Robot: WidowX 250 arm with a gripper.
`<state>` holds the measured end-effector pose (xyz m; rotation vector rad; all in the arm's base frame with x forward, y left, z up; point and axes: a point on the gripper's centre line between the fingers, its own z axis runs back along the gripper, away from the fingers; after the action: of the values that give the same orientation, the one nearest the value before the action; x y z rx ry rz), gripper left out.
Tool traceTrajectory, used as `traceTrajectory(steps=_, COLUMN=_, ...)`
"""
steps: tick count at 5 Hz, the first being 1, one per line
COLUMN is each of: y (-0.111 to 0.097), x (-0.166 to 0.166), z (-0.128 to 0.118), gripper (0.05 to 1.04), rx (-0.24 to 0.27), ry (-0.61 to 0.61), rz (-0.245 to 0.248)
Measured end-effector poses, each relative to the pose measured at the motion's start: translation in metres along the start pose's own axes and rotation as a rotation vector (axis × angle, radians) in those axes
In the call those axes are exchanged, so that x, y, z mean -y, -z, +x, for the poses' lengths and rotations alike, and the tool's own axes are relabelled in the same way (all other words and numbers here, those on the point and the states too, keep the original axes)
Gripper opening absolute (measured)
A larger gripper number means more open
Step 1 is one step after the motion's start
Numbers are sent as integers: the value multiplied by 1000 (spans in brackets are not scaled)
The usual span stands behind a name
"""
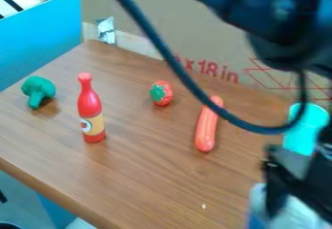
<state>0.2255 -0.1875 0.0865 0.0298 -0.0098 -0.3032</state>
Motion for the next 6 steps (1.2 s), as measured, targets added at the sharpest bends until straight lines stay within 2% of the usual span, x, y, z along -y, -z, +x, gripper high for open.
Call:
traceTrajectory(steps=1, y=-1, x=-45, z=-20, gripper=1001, rx=-89, ry=-88, rz=40)
traceTrajectory(steps=2, y=-1, x=-71, z=-24, gripper=1001, rx=-130, ry=-112, rz=44)
traceTrajectory(steps=4, y=-3, x=-112, z=-36, gripper=1001, rx=-231, ry=-86, rz=91)
traceTrajectory(steps=5, y=-14, x=-136, z=-46, gripper=1001, rx=-245, ry=-102, rz=123)
traceTrajectory(steps=6, y=-31, x=-158, z=-63, gripper=1001, rx=-212, ry=-153, rz=142)
